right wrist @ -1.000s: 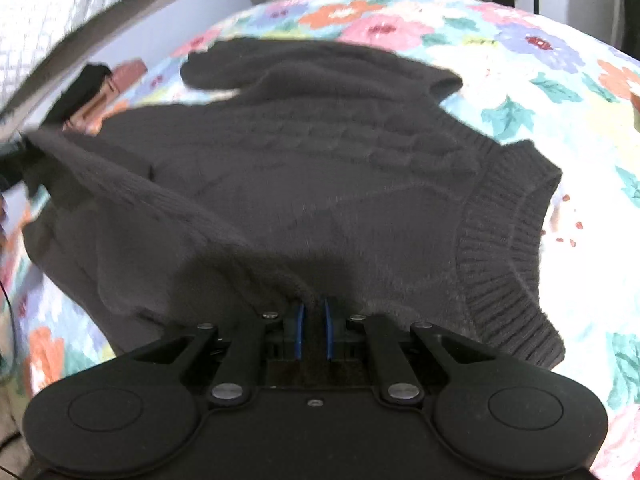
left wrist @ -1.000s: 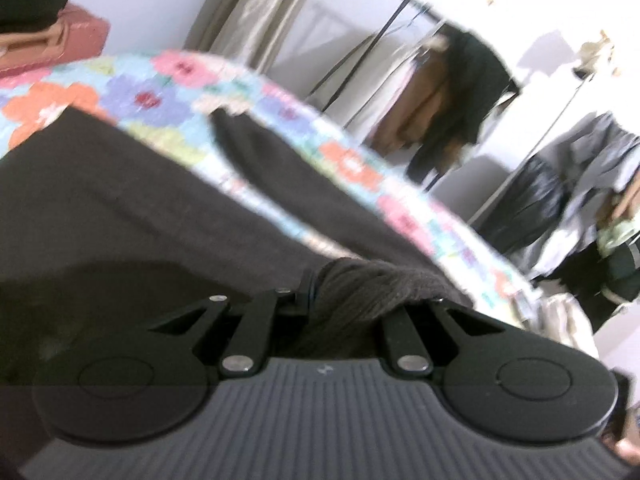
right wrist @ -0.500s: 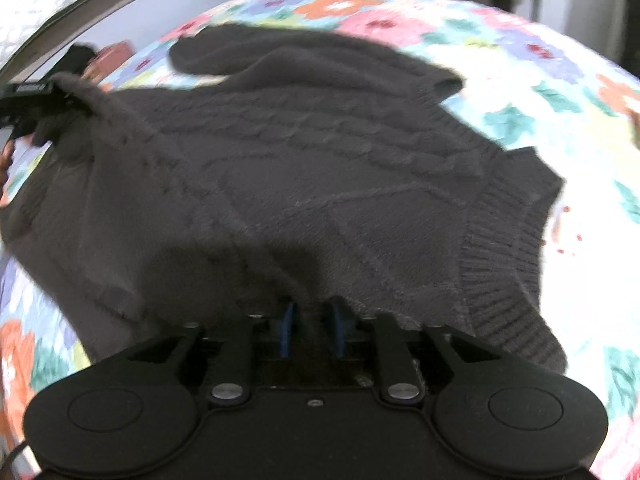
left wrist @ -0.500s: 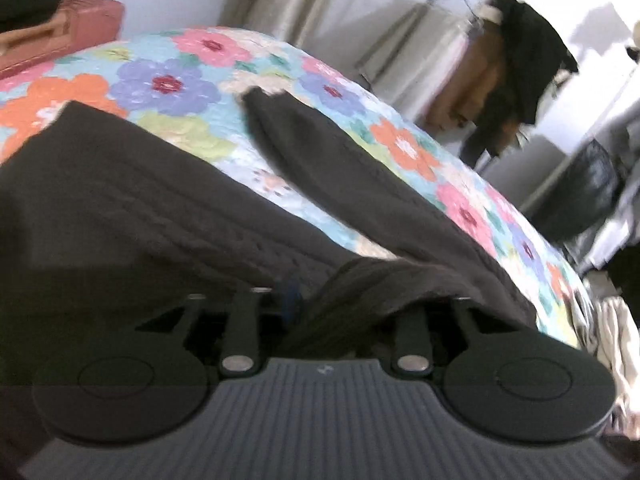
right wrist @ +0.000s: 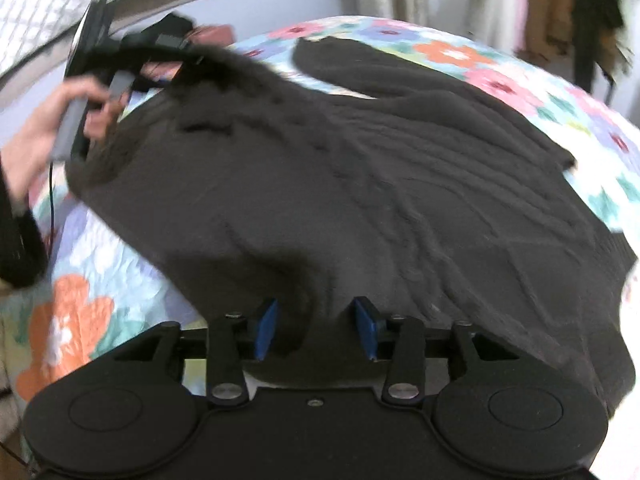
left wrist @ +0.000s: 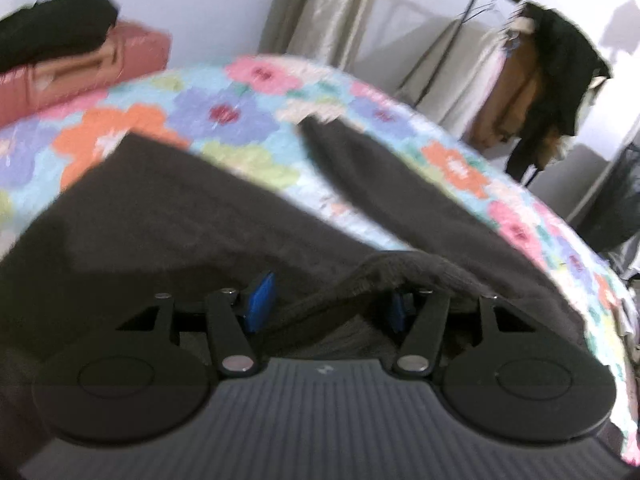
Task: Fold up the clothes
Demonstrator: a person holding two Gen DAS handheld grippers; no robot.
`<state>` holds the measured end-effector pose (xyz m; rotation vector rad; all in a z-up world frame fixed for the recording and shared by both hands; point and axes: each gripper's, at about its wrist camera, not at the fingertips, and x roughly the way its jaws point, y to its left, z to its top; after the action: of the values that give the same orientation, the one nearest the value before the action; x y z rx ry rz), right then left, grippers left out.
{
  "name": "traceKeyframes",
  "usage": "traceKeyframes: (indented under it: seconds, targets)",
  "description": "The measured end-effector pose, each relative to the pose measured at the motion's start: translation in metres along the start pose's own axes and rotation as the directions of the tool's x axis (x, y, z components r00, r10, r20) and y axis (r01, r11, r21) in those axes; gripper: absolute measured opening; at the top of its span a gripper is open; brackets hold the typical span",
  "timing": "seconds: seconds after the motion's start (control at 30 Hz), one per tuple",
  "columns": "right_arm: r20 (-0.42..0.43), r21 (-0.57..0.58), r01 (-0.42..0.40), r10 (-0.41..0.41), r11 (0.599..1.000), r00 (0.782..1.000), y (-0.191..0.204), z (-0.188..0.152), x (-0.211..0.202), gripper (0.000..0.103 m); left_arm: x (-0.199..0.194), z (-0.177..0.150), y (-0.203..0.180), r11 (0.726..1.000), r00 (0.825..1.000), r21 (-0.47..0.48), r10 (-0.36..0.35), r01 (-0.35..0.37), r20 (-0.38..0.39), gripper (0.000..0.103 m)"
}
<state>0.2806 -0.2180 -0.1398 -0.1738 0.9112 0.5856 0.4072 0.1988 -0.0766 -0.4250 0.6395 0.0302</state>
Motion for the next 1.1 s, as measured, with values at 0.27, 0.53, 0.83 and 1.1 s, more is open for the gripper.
traceKeyframes:
  seconds: [0.27,0.53,0.83,1.1]
  targets:
    - [-0.049,0.096,0.160,-0.156,0.982,0.987,-0.037,0.019,0.026,0.055,-0.017,0.008,-0.010,0.995,0.994,0.089,0.045,-0.054,0.098,0.074]
    - [0.005,0.125,0.155,-0.157,0.980,0.988,-0.039,0.007,-0.009,0.061,0.010,-0.031,0.041,0.989,0.968,-0.140,0.002,-0.038,-0.251,0.074]
    - [0.055,0.332,0.098,-0.123,0.938,0.991,-0.077,-0.016,-0.042,0.061,0.037,-0.041,0.022,0.997,0.994,-0.065,-0.041,0.034,-0.104,0.058]
    - [-0.022,0.220,0.127,-0.126,0.967,0.992,-0.073,-0.024,-0.003,0.063,0.005,-0.013,0.013,0.996,0.994,-0.030,-0.079,0.082,0.075,0.008]
